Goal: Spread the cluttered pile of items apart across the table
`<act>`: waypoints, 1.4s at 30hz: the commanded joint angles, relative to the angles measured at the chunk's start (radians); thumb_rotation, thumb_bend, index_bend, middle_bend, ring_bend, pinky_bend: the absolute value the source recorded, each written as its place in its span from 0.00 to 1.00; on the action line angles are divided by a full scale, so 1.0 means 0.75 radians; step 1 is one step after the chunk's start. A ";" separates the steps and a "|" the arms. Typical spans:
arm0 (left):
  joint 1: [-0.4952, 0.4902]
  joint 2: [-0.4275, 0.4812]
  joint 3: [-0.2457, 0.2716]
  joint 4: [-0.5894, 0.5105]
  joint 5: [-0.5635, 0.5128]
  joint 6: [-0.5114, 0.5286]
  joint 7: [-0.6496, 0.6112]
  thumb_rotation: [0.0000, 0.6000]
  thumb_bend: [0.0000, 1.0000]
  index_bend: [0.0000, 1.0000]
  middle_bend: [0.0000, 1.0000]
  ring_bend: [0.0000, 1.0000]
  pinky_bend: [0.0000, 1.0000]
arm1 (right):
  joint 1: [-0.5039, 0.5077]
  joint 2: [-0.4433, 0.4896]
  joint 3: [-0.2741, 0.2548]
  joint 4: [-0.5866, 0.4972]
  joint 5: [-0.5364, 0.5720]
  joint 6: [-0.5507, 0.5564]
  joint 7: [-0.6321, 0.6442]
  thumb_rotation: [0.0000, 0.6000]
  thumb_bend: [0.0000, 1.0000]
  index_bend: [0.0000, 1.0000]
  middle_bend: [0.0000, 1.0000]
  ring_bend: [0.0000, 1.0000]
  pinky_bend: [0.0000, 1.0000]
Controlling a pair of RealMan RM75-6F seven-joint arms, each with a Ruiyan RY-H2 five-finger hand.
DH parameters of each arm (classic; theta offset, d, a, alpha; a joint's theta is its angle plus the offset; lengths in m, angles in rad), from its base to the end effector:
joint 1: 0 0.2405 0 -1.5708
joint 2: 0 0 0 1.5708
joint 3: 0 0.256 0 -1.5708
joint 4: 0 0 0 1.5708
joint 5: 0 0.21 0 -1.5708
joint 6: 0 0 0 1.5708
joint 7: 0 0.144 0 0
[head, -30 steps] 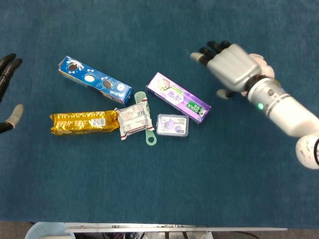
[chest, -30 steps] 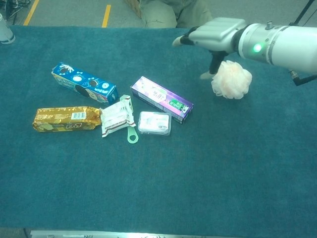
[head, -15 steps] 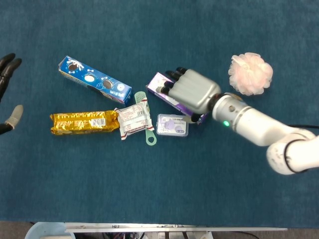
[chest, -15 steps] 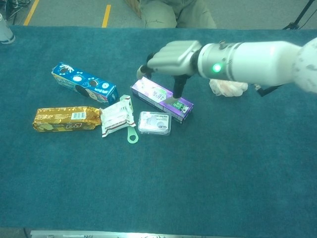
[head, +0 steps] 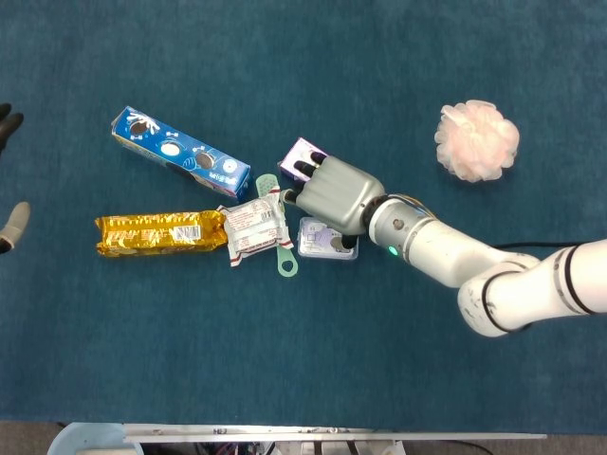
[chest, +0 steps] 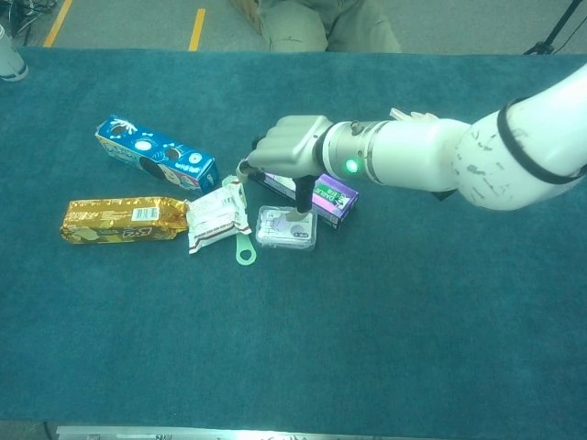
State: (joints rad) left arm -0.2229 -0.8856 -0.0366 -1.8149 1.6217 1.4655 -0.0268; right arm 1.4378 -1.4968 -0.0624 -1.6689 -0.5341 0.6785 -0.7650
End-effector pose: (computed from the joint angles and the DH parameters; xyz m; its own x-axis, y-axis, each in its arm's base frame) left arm -0.2440 0.2100 0.2000 0.4127 -0.0206 0.9106 0.8777 -0.2582 -0.4037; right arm -0.0179 -0.3260 -0.0667 0.8802 -0.2649 0.3938 -0.4324 -0.7896 0.4354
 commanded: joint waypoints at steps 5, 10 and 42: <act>0.001 -0.001 -0.002 0.004 0.000 -0.004 -0.011 1.00 0.37 0.04 0.07 0.12 0.35 | 0.023 -0.021 -0.049 0.017 0.025 0.002 -0.003 0.83 0.23 0.17 0.28 0.09 0.14; 0.004 -0.002 -0.003 0.008 0.004 -0.003 -0.017 1.00 0.37 0.04 0.07 0.12 0.35 | 0.027 -0.008 -0.096 0.009 0.033 0.026 -0.010 0.83 0.23 0.17 0.29 0.10 0.14; -0.004 -0.015 -0.010 0.005 0.026 -0.015 -0.023 1.00 0.37 0.04 0.07 0.12 0.35 | -0.203 0.377 -0.175 -0.181 -0.254 0.090 0.247 0.82 0.23 0.17 0.30 0.11 0.15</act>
State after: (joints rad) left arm -0.2261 -0.8973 -0.0438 -1.8113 1.6412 1.4540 -0.0440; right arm 1.3051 -1.2357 -0.2327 -1.7717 -0.6588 0.7537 -0.6161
